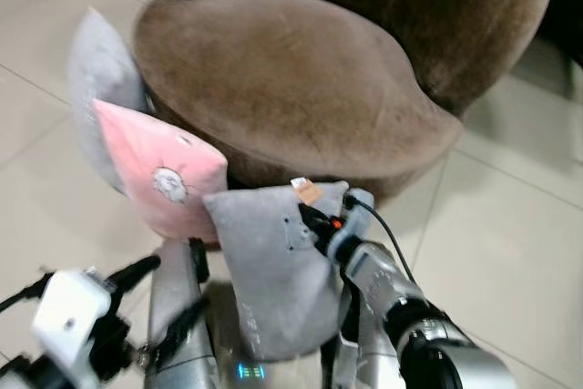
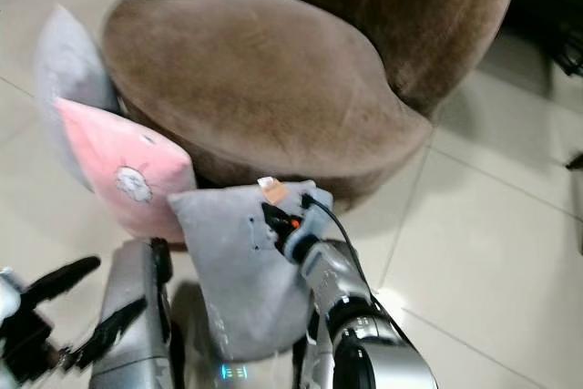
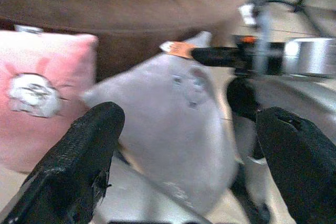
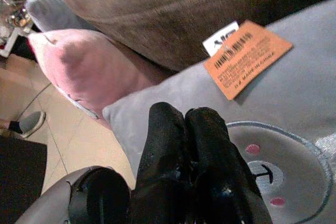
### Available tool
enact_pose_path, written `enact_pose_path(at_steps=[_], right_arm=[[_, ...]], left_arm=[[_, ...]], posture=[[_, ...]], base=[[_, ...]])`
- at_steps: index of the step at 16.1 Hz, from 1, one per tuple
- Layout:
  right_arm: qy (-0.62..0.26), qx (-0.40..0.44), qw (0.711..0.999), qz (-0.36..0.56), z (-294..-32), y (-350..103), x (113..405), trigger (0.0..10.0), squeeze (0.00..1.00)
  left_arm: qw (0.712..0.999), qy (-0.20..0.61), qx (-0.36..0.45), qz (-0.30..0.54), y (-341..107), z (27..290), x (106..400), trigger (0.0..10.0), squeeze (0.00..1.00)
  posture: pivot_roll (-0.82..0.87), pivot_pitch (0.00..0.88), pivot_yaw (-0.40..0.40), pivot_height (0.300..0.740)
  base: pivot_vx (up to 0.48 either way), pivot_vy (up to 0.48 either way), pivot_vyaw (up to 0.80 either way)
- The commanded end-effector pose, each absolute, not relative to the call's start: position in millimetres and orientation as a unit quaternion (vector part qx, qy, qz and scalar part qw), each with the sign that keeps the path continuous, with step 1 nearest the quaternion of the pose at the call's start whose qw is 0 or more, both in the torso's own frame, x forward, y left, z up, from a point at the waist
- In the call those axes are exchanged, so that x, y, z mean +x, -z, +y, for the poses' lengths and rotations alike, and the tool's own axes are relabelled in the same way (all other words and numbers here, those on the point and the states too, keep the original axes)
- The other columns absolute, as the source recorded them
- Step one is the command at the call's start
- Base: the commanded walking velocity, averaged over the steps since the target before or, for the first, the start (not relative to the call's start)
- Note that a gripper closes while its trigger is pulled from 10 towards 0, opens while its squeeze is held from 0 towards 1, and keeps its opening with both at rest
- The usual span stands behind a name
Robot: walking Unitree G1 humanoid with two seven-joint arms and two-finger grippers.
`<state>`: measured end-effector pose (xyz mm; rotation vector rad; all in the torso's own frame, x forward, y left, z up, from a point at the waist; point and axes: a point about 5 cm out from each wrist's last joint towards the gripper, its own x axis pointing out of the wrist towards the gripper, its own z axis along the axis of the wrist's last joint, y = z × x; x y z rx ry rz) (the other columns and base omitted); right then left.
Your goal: Move the pillow to the sofa from floor
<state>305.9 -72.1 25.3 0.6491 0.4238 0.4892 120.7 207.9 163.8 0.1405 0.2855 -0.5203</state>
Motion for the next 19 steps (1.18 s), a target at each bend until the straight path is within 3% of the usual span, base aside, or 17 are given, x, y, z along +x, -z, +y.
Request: enact_pose_path(at_steps=[1, 3, 4, 7, 11, 12, 13, 14, 18, 19], right_arm=[[-0.226, 0.299, 0.908, 0.186, -82, -30, 310, 10.0, 0.0], [-0.219, 0.29, 0.92, 0.147, -93, -43, 316, 10.0, 0.0], [-0.221, 0.269, 0.929, 0.128, -97, -50, 318, 10.0, 1.0], [-0.211, 0.162, 0.961, 0.071, -108, -70, 313, 10.0, 1.0], [-0.194, 0.152, 0.967, 0.067, -108, -78, 306, 10.0, 1.0], [-0.199, 0.155, 0.965, 0.069, -105, -80, 302, 10.0, 0.51], [-0.202, 0.154, 0.964, 0.078, -103, -78, 299, 10.0, 0.14], [-0.202, 0.156, 0.963, 0.083, -101, -77, 298, 10.0, 0.0], [-0.23, 0.131, 0.96, 0.096, -87, -79, 298, 10.0, 0.0], [-0.236, 0.146, 0.955, 0.1, -81, -78, 299, 10.0, 0.51]], left_arm=[[0.957, 0.244, 0.073, 0.141, -157, 208, 127, 10.0, 0.0], [0.964, 0.22, 0.077, 0.129, -152, 209, 144, 10.0, 0.0], [0.966, 0.215, 0.079, 0.121, -150, 207, 151, 10.0, 0.0], [0.972, 0.189, 0.114, 0.085, -138, 200, 179, 10.0, 0.0], [0.976, 0.165, 0.128, 0.059, -142, 200, 190, 10.0, 0.0], [0.977, 0.158, 0.131, 0.055, -139, 200, 192, 10.0, 0.0], [0.977, 0.156, 0.133, 0.055, -137, 199, 190, 10.0, 0.0], [0.977, 0.154, 0.134, 0.054, -137, 199, 188, 10.0, 0.0], [0.979, 0.139, 0.136, 0.054, -138, 202, 184, 10.0, 0.0], [0.98, 0.135, 0.137, 0.054, -138, 204, 182, 10.0, 0.0]], posture=[[0.13, 0.056, -0.092, 0.461], [0.1, 0.001, -0.074, 0.461], [0.08, 0.0, -0.058, 0.461], [0.0, 0.0, -0.002, 0.461], [-0.02, 0.0, -0.007, 0.446], [-0.01, 0.0, -0.013, 0.436], [-0.01, 0.0, -0.015, 0.426], [-0.01, 0.0, -0.02, 0.416], [0.01, 0.0, -0.042, 0.391], [0.02, 0.0, -0.051, 0.391]], base=[[0.0, 0.0, 0.0], [0.0, 0.0, 0.0], [0.0, 0.0, 0.0], [0.0, 0.0, 0.0], [0.0, 0.0, 0.0], [0.0, 0.0, 0.0], [0.0, 0.0, 0.0], [0.0, 0.0, 0.0], [0.0, 0.0, 0.0], [0.0, 0.0, 0.0]])
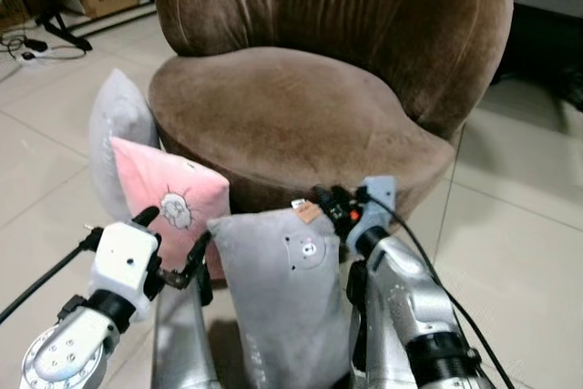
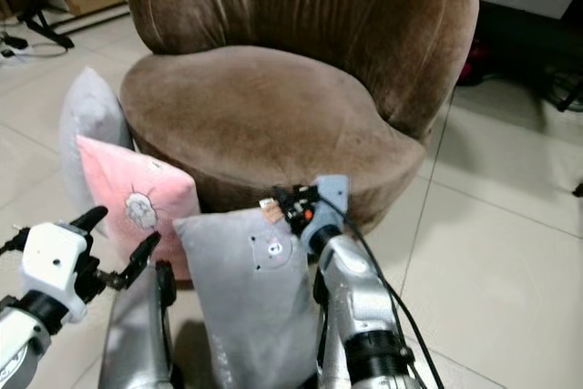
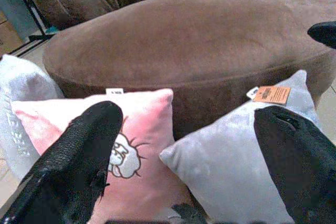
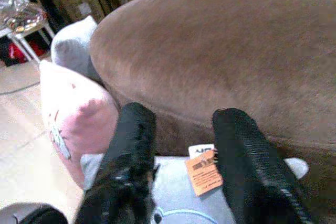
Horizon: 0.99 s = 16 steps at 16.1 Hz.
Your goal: Move the pillow to the sofa from floor
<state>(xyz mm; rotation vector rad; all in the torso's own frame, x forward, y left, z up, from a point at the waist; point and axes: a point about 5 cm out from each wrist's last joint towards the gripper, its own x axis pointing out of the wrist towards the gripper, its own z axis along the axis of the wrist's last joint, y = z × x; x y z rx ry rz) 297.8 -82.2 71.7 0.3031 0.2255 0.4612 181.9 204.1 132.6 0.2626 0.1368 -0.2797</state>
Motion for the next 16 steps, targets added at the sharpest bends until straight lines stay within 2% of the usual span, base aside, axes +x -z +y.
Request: enact_pose_path(at_steps=[1, 4, 8, 12, 16], right_arm=[[-0.203, 0.169, 0.957, 0.118, -80, -74, 307, 10.0, 1.0], [-0.137, 0.196, 0.953, 0.186, -76, -56, 326, 10.0, 1.0], [-0.056, 0.226, 0.947, 0.221, -85, -48, 336, 10.0, 1.0], [0.005, 0.28, 0.936, 0.211, -97, -52, 345, 10.0, 1.0], [0.04, 0.29, 0.931, 0.219, -100, -54, 348, 10.0, 1.0]], left_arm=[[0.98, 0.131, 0.139, 0.055, -138, 206, 180, 10.0, 0.0], [0.978, 0.134, 0.147, 0.062, -147, 215, 170, 10.0, 0.0], [0.971, 0.179, 0.136, 0.08, -158, 218, 160, 10.0, 0.0], [0.964, 0.222, 0.111, 0.097, -165, 207, 140, 10.0, 0.0], [0.958, 0.244, 0.1, 0.116, -168, 203, 130, 10.0, 0.0]], posture=[[0.03, 0.0, -0.062, 0.391], [0.09, 0.057, -0.088, 0.391], [0.13, 0.106, -0.088, 0.391], [0.15, 0.15, -0.08, 0.391], [0.16, 0.206, -0.078, 0.391]], base=[[0.0, 0.0, 0.0], [0.0, 0.0, 0.0], [0.0, 0.0, 0.0], [0.0, 0.0, 0.0], [0.0, 0.0, 0.0]])
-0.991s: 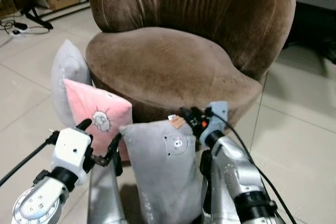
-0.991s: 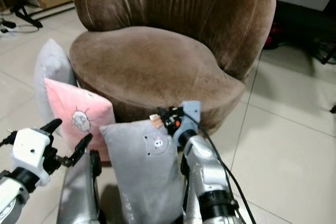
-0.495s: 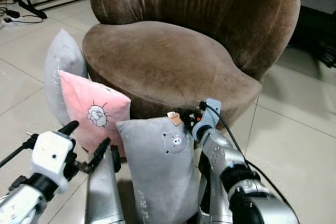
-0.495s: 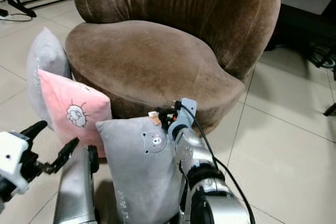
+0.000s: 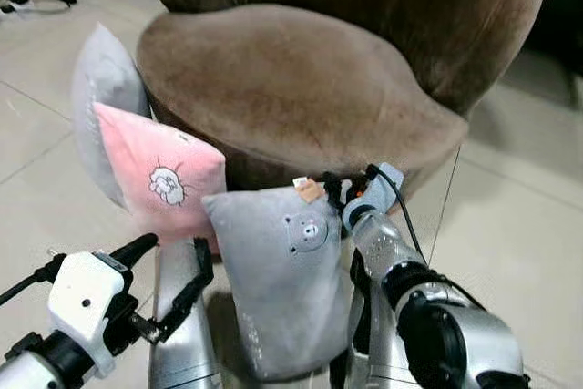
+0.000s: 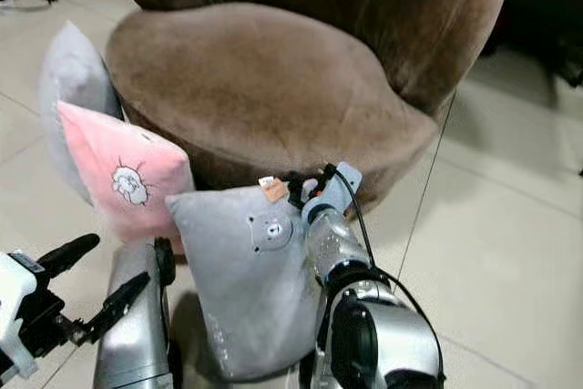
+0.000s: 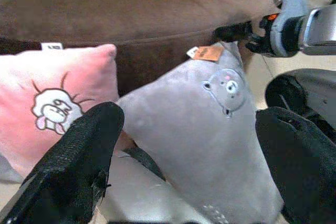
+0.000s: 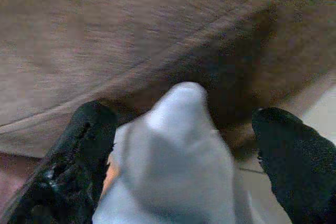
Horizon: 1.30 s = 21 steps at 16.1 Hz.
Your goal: Move the pillow to the sofa from floor
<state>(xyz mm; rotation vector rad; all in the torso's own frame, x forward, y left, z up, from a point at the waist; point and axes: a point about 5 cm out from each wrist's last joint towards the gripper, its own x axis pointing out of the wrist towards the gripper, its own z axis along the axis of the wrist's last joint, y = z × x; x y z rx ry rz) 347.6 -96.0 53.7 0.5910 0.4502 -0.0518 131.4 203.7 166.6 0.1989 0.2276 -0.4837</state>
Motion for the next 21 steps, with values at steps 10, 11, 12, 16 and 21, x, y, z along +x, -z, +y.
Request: enact_pose_path(at_steps=[10, 11, 12, 16, 21], right_arm=[[-0.02, 0.4, 0.894, 0.2, -70, -64, 351, 0.0, 0.0], [-0.025, 0.398, 0.894, 0.203, -67, -62, 349, 0.0, 0.0], [-0.026, 0.398, 0.894, 0.204, -66, -61, 348, 0.0, 0.0], [-0.035, 0.396, 0.895, 0.201, -66, -61, 348, 0.0, 0.0], [-0.06, 0.392, 0.897, 0.193, -63, -64, 349, 0.0, 0.0]], left_arm=[[0.955, 0.243, 0.09, 0.147, -184, 203, 100, 10.0, 0.0], [0.953, 0.247, 0.087, 0.151, -184, 202, 99, 10.0, 0.0], [0.953, 0.248, 0.085, 0.153, -184, 202, 98, 10.0, 0.0], [0.945, 0.275, 0.052, 0.166, -182, 199, 90, 10.0, 0.0], [0.947, 0.271, 0.059, 0.163, -183, 200, 93, 10.0, 0.0]], posture=[[0.2, 0.263, -0.077, 0.391], [0.2, 0.261, -0.084, 0.391], [0.2, 0.26, -0.086, 0.391], [0.2, 0.253, -0.088, 0.391], [0.2, 0.244, -0.086, 0.391]], base=[[0.0, 0.0, 0.0], [0.0, 0.0, 0.0], [0.0, 0.0, 0.0], [0.0, 0.0, 0.0], [0.0, 0.0, 0.0]])
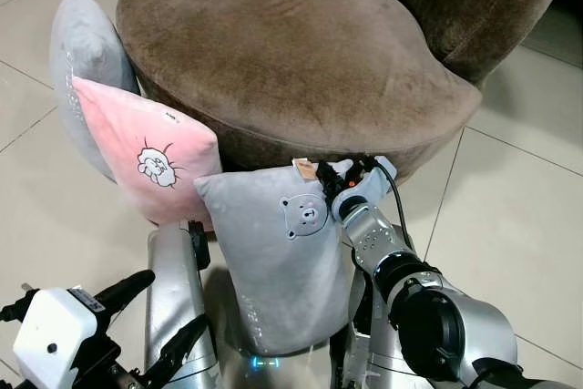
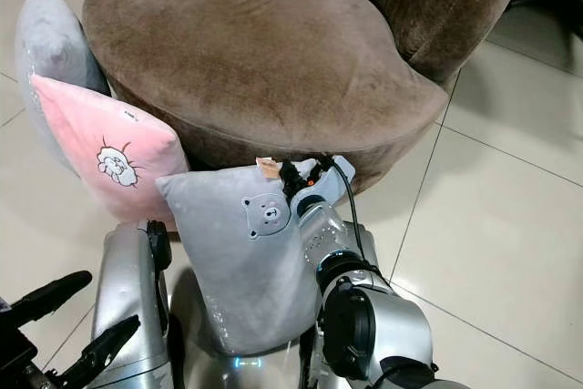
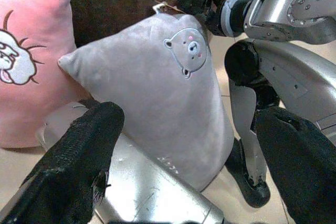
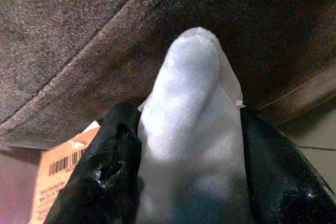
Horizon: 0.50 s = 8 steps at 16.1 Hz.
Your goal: Move the pillow to the sofa from floor
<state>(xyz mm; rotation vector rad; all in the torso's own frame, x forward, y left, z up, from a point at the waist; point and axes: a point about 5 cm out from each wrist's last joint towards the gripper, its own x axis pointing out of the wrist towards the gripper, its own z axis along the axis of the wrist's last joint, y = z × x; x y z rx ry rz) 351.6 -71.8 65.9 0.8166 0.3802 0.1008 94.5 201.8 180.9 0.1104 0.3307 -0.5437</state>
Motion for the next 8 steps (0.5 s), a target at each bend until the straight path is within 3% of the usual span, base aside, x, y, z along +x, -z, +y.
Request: enact_pose_path(at_steps=[1, 8], right_arm=[[-0.068, 0.396, 0.896, 0.19, -62.1, -64.7, 348.8, 0.0, 0.0], [-0.08, 0.404, 0.892, 0.188, -62.1, -62.2, 346.5, 0.0, 0.0]], left_arm=[[0.947, 0.271, 0.059, 0.162, -183.9, 199.8, 93.8, 10.0, 0.0], [0.949, 0.266, 0.061, 0.157, -181.6, 198.5, 98.9, 10.0, 0.0]], posture=[[0.2, 0.237, -0.085, 0.391], [0.21, 0.208, -0.092, 0.391]], base=[[0.0, 0.0, 0.0], [0.0, 0.0, 0.0]])
